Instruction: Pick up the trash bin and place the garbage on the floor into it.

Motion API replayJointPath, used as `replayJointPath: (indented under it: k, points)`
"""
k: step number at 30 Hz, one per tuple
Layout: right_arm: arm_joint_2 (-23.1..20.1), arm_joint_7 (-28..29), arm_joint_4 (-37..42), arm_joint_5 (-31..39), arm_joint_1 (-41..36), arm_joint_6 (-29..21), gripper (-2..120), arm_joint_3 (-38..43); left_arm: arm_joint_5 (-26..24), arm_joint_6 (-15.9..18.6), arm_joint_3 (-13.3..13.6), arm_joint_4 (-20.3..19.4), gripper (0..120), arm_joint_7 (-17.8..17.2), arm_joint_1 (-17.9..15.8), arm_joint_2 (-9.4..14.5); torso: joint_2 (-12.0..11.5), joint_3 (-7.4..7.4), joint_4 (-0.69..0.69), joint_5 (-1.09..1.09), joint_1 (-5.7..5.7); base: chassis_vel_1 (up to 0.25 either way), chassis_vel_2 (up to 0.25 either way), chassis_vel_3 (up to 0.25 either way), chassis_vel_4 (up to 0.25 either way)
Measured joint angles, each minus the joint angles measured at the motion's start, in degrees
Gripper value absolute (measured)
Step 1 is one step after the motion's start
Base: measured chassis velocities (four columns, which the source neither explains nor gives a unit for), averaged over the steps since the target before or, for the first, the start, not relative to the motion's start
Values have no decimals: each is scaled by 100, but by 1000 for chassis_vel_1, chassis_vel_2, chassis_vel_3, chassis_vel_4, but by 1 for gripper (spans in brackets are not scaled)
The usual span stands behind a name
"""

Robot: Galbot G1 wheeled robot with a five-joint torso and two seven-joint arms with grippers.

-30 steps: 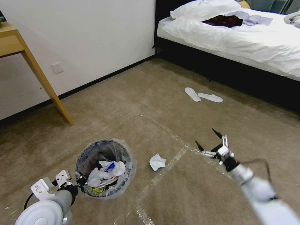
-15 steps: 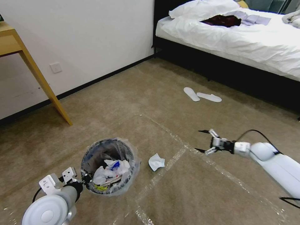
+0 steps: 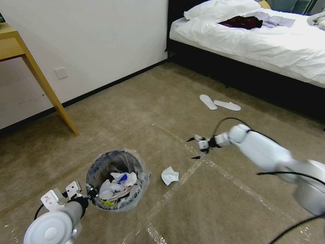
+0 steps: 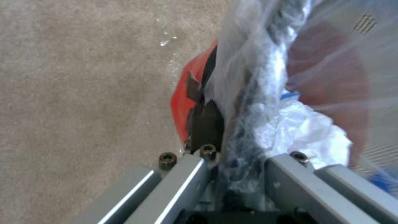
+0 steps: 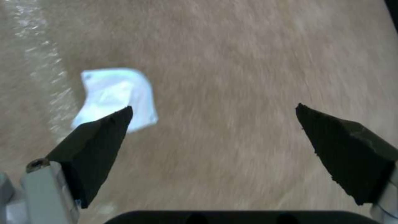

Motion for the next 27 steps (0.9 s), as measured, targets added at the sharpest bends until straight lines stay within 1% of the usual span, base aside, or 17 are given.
replayJointPath:
  k: [1,2,3,4,6,7,8,9,12,19,21,25,27]
  points:
    - [0,0,0,0,0,0,100,0,0,0,0,0,0,0,0,0,0,0,0,0,0,0,0,0,0]
    - [189,4,-123,-205,32,4,100,-17,27,0,2,9,0,4,3,-15,0,0,1,-2,0,0,0,0,0]
    - [367,23,-259,-573,58,5,100,1,46,-3,2,13,0,4,2,-24,0,0,0,-1,0,0,0,0,0]
    - [367,23,-259,-573,58,5,100,1,46,-3,2,13,0,4,2,-24,0,0,0,-1,0,0,0,0,0]
    - [632,15,-546,-1462,90,13,100,152,52,-3,-11,7,0,5,4,-33,0,-1,-8,-2,0,0,0,0,0]
    - [632,15,-546,-1462,90,13,100,152,52,-3,-11,7,0,5,4,-33,0,-1,-8,-2,0,0,0,0,0]
    - [765,20,-724,-1916,101,7,100,239,76,-6,-15,-7,0,12,22,-47,0,-1,-9,-1,0,0,0,0,0]
    - [822,34,-813,-2078,101,-10,100,255,104,-10,-17,-14,0,23,37,-59,0,-1,-9,0,0,0,0,0,0]
    - [920,153,-955,-2218,83,-101,100,231,148,-13,-21,-22,0,32,63,-92,0,-1,-6,-1,0,0,0,0,0]
    - [1086,409,-1081,-2236,-63,-286,100,143,188,-17,-23,-27,0,42,82,-105,0,-1,-5,1,0,0,0,0,0]
    - [1198,634,-1216,-2246,-166,-472,100,96,193,-22,-37,-36,0,43,85,-93,0,-1,-5,1,0,0,0,0,0]
    - [1295,800,-1367,-2245,-238,-635,100,67,194,-25,-50,-39,0,46,96,-85,0,-2,-5,0,-1,0,0,0,0]
    - [1408,984,-1526,-2176,-351,-788,100,42,202,-31,-50,-36,0,47,94,-85,0,-1,-5,1,-1,0,0,0,0]
